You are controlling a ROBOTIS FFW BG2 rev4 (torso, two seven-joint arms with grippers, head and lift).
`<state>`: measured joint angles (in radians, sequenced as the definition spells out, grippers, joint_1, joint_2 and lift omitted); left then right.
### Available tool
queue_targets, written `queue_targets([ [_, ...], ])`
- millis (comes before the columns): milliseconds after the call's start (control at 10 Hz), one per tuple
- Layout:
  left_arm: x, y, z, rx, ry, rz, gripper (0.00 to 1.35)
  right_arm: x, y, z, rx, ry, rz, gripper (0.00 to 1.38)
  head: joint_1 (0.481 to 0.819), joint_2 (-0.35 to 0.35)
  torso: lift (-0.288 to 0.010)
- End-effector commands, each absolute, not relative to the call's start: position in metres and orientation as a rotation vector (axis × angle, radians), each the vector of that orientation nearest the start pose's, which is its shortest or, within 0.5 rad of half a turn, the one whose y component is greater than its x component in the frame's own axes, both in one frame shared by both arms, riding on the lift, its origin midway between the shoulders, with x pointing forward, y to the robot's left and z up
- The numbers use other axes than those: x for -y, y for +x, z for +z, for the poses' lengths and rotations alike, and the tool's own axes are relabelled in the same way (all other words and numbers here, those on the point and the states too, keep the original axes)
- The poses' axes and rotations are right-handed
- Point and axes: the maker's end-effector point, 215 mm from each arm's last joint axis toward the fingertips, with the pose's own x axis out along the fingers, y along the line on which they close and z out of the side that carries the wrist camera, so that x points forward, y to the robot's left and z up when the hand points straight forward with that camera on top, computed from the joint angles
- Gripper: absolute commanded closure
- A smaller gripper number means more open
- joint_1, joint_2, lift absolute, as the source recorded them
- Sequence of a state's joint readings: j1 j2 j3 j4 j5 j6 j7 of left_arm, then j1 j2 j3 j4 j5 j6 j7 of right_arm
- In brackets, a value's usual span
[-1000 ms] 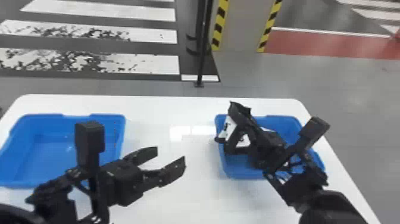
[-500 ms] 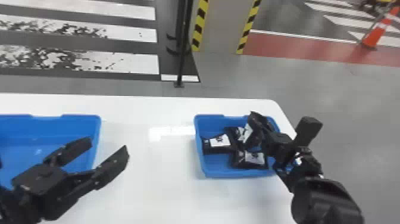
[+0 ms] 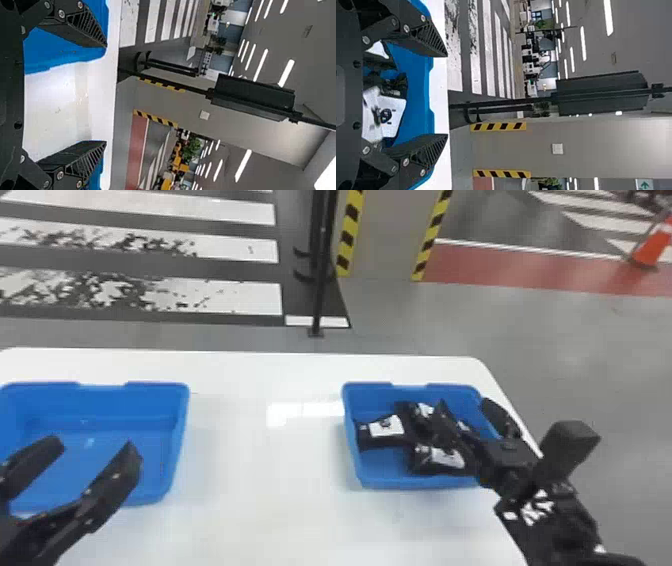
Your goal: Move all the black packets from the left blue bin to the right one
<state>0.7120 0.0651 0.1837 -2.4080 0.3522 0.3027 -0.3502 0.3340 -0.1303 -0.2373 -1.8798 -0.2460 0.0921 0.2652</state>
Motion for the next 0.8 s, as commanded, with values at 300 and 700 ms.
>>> queue_targets([
  [300,-0.248,0.352,-0.316,-0.099,-0.151,-0.183,0.18,0.264,0.393,-0.295,0.014,0.054,0.133,0.12,0.695,-0.077,-0.14],
  [700,-0.256,0.347,-0.323,-0.116,-0.125,-0.161,0.19,0.229,0.363,-0.314,-0.053,0.073,0.181,0.12,0.695,0.025,-0.14],
])
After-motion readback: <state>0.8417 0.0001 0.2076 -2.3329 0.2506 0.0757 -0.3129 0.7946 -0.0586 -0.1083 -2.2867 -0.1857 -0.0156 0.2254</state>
